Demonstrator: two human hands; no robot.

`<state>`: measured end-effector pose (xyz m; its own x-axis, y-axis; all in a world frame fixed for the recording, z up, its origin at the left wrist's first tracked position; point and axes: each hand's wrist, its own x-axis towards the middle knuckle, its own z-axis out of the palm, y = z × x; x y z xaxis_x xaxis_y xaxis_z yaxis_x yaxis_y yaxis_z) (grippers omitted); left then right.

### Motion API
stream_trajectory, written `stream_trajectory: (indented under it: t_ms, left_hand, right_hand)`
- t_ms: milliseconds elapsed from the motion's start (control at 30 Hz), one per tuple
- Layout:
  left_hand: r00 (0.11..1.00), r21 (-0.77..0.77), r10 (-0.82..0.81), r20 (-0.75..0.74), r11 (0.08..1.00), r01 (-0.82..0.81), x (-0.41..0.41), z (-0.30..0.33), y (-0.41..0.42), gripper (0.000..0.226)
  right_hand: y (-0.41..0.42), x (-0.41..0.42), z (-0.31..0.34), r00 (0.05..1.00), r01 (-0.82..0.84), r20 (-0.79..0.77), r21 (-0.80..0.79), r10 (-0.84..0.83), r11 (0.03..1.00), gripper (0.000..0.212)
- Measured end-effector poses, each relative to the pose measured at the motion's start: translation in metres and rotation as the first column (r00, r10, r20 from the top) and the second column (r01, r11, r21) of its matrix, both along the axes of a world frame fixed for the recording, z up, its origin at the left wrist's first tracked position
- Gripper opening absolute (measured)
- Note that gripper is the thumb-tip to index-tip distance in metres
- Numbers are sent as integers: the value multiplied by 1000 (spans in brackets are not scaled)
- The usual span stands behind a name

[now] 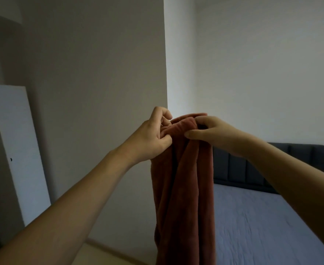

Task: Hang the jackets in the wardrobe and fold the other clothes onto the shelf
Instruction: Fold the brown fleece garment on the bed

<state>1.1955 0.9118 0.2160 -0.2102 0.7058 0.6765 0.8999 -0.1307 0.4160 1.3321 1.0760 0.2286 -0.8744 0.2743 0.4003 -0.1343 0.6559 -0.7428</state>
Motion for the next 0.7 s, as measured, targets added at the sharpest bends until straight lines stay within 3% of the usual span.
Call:
stream_trajectory:
  t_ms: [100, 167, 200, 267, 333, 433, 467, 533, 600, 667, 700]
  left_hand:
    - [992, -157, 20, 125, 988, 0, -11, -11, -11, 44]
    - [976, -313, 201, -85, 925, -217, -18, -25, -17, 50]
    - [922, -278, 264, -284, 897, -343, -21, -32, -16, 43]
    - [697, -35, 352, -625, 879, -475, -24, -37, -9, 20]
    - [578, 145, 456, -677, 852, -503, -24, -33, -3, 16]
    - [608, 262, 611, -508, 781, -566, -31, -22, 7, 24]
    - [648, 204, 641, -412, 758, -620, -33, -18, 10, 27]
    - [803, -108, 566, -187, 800, -590, -36, -15, 14, 27]
    - [928, -394, 367, 60, 863, -316, -34, -18, 11, 8]
    - [964, -438, 237, 123, 884, -162, -28, -30, 6, 25]
    - [968, -384, 244, 62, 901, -203, -30, -36, 7, 28]
  right_hand:
    - [1, 0, -5, 993, 1, -115, -71, -9, 997, 20]
    - [3, 1, -10, 984, -3, -176, -149, -23, 989, 18]
    - [3, 2, -12, 982, 2, -185, -150, -30, 989, 16]
    - [3, 1, -19, 983, 28, -176, -97, -45, 995, 14]
    - [3, -1, -26, 980, 72, -183, -29, -76, 997, 12]
    - [5, 1, -28, 961, 124, -259, 82, -99, 989, 8]
    - [7, 2, -27, 955, 135, -278, 113, -99, 984, 8]
    - [9, 3, -25, 944, 153, -312, 125, -108, 980, 10]
    - [12, 1, -26, 926, 174, -349, 66, -141, 982, 11]
    - [11, -3, -32, 904, 217, -383, 33, -188, 976, 9]
    - [9, -7, -37, 900, 240, -385, 45, -205, 970, 9]
